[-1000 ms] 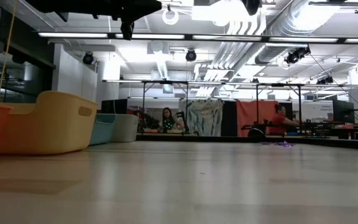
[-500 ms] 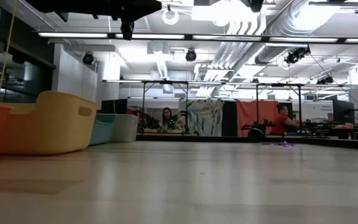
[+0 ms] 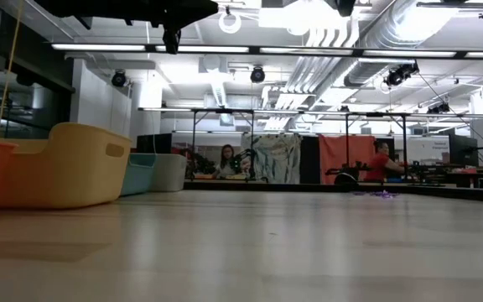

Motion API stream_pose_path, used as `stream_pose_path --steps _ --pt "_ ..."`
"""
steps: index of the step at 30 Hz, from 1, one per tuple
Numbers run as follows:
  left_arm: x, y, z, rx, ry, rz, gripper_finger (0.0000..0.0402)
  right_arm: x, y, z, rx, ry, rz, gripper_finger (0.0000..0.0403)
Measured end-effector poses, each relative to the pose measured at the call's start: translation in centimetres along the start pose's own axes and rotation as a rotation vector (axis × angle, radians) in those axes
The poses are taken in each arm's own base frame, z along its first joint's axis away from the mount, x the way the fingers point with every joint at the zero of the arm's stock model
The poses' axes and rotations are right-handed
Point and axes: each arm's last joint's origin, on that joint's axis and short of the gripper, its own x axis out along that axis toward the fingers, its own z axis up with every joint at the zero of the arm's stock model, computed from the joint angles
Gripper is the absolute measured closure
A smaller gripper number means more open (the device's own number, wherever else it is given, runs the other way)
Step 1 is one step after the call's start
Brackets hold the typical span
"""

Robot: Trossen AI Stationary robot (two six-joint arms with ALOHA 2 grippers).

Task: Sort Halloween decoration
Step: Put the purple witch hat toy in the yellow bin

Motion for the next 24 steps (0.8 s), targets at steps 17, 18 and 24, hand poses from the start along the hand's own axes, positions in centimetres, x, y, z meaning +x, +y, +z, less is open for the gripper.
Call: stream_pose_path --steps 17,18,24 --pt "0.0 -0.01 0.0 0.0 0.0 0.0 0.0401 0.01 -0.01 -0.08 0.003 0.007 -0.001 0.0403" --pt "0.0 0.0 0.0 0.0 0.0 0.0 0.0401 0.01 0.0 -0.08 0.003 0.007 -0.001 0.0403" --pt "0.0 -0.04 0.15 0.026 -0.016 -0.003 0.0401 0.01 0.0 -0.08 0.003 0.008 -0.001 0.0403"
